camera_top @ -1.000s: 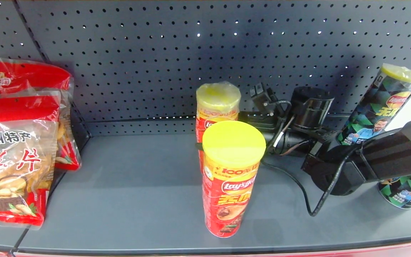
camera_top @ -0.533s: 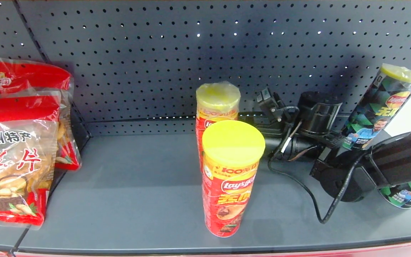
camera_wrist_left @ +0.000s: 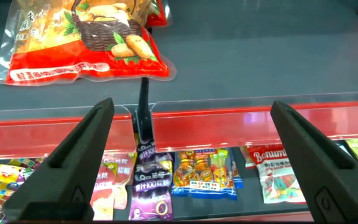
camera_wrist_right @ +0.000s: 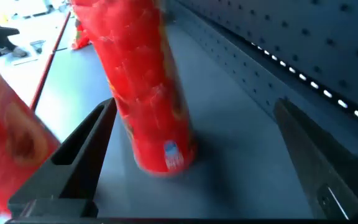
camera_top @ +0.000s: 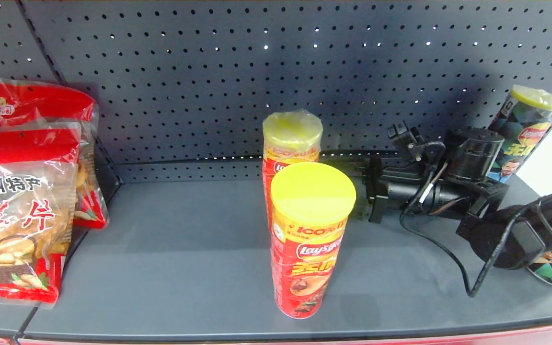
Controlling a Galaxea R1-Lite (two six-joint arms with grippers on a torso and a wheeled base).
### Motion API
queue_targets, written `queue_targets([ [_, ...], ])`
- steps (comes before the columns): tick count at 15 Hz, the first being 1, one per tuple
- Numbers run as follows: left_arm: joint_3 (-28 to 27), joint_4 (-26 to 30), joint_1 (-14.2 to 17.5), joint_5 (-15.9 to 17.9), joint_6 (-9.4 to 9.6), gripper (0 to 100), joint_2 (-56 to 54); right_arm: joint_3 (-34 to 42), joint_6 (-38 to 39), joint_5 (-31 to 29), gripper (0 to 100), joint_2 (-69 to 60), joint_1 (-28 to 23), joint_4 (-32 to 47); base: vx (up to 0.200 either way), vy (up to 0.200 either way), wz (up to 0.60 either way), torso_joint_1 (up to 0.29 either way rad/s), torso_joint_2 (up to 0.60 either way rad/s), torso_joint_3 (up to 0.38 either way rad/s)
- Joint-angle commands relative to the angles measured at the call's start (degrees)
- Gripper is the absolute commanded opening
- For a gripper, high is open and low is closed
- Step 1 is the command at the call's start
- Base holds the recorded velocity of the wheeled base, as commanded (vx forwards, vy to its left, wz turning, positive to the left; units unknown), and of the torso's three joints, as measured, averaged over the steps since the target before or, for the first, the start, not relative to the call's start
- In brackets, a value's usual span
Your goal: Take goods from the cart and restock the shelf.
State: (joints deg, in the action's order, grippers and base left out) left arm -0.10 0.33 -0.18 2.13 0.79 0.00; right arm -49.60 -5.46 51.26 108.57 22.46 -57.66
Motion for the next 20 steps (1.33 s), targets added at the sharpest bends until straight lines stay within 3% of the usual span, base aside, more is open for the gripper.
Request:
queue_targets([
  [1, 0.0, 0.0, 0.0, 0.1, 0.0, 100, 0.1, 1.8, -0.1, 0.6, 100, -2.3, 0.1, -0.3, 0.0, 0.0, 0.0, 0.0, 0.0, 0.0],
  [7, 0.0, 0.0, 0.0, 0.0, 0.0, 100, 0.1, 1.4, 0.0, 0.2, 100, -3.2, 4.2, -0.6, 0.0, 0.0, 0.0, 0.0, 0.0, 0.0],
  [20, 0.0, 0.0, 0.0, 0.0, 0.0, 100, 0.1, -0.1, 0.2, 0.2, 100, -4.3, 4.7, -0.5, 0.0, 0.0, 0.0, 0.0, 0.0, 0.0],
])
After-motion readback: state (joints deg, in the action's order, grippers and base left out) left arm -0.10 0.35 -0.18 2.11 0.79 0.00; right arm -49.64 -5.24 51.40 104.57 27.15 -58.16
